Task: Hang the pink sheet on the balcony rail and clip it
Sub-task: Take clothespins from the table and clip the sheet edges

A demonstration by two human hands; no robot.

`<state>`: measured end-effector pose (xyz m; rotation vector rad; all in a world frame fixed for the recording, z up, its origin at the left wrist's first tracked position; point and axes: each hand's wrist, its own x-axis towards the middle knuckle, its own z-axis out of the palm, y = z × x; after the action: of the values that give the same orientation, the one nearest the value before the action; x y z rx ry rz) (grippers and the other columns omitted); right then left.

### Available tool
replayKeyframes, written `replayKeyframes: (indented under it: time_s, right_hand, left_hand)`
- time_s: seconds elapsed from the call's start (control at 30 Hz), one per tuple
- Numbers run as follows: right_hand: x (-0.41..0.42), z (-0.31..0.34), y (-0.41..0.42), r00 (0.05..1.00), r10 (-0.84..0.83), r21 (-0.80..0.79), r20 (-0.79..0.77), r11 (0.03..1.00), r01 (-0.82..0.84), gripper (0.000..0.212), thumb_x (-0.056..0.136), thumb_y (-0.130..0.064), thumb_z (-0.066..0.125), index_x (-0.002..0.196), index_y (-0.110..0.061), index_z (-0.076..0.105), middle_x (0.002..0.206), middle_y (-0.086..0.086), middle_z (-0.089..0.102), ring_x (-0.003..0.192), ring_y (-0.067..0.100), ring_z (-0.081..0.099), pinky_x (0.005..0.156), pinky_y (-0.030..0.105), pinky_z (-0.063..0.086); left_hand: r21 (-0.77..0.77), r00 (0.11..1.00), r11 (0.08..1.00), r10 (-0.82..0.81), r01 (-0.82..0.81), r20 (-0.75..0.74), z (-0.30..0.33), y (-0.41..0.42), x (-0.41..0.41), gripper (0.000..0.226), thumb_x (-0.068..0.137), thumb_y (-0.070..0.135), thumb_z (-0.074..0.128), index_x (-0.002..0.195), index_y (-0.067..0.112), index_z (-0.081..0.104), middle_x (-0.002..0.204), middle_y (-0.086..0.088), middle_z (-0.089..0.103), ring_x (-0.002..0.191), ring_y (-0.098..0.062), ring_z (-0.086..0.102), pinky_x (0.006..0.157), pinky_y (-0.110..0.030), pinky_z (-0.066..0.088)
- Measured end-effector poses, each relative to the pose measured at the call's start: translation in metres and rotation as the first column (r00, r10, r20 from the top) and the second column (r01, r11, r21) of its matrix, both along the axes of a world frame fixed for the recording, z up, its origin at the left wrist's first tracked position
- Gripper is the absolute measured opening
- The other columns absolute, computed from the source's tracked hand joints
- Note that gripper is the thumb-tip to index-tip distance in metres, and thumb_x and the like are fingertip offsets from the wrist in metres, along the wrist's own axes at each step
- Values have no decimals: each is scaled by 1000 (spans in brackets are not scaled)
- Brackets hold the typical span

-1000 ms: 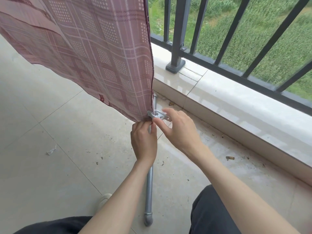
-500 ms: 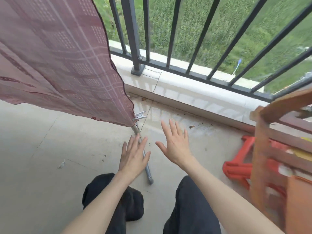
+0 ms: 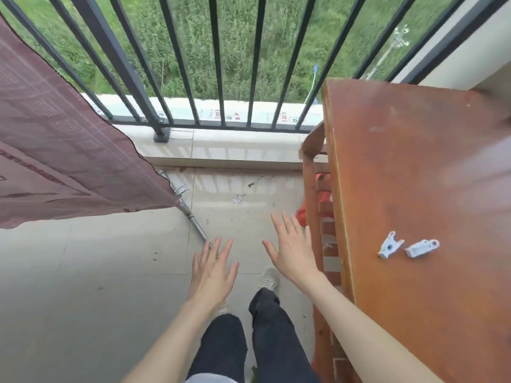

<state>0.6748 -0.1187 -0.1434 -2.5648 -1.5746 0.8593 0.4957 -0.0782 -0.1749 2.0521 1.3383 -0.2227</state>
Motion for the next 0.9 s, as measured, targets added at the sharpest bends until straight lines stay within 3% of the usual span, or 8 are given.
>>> replayKeyframes:
  time_s: [0.1, 0.2, 0.43, 0.6, 0.73, 0.9]
  right_hand:
    - [20, 13, -50, 981, -189, 42, 47, 981, 187, 61, 96, -40, 37, 149, -23, 10, 157, 2, 14, 146, 21, 6, 117, 47, 7]
    - [32, 18, -106, 929, -365, 29, 57, 931, 364, 56, 97, -39, 35, 148, -23, 17, 156, 1, 20, 145, 20, 11, 117, 44, 9]
    - [72, 22, -171, 802, -594, 27, 64, 804, 594, 54, 97, -36, 36, 147, -20, 22, 155, 3, 22, 144, 20, 13, 118, 42, 14]
    - [141, 23, -175, 795, -598, 76, 98, 801, 594, 52, 97, -32, 38, 145, -18, 26, 155, 5, 23, 144, 22, 15, 115, 38, 17]
    - [197, 15, -167, 846, -515, 110, 140, 857, 504, 55, 94, -20, 44, 146, -17, 26, 156, 6, 19, 145, 24, 11, 115, 39, 18]
    - [250, 2, -162, 915, -351, -4, 197, 933, 359, 63, 92, -10, 43, 148, -23, 17, 159, 4, 4, 146, 25, -3, 117, 39, 11]
  left_hand:
    - [-22, 988, 988, -154, 154, 31, 7, -16, 14, 57, 93, 48, 27, 145, 26, 20, 156, -3, 14, 144, -22, 6, 115, -38, 4]
    - [-46, 952, 951, -302, 304, 54, 13, -34, 29, 76, 79, 60, 8, 145, 25, 20, 156, -3, 15, 144, -22, 6, 116, -37, 5]
    - [-25, 859, 867, -489, 498, 154, 26, -61, 89, 49, 97, 34, 35, 144, 25, 23, 154, -1, 21, 143, -18, 13, 114, -29, 10]
    - [94, 808, 838, -543, 537, 228, 31, -71, 166, 46, 97, 27, 38, 142, 22, 29, 150, -3, 29, 139, -19, 23, 115, -33, 20]
    - [85, 807, 829, -558, 553, 194, 28, -84, 230, 52, 96, 31, 38, 145, 26, 20, 155, -3, 17, 143, -21, 11, 115, -43, 20]
    - [166, 740, 751, -659, 639, 135, 23, -98, 295, 57, 97, 34, 37, 146, 30, 9, 156, -6, 8, 144, -25, 7, 112, -38, 18]
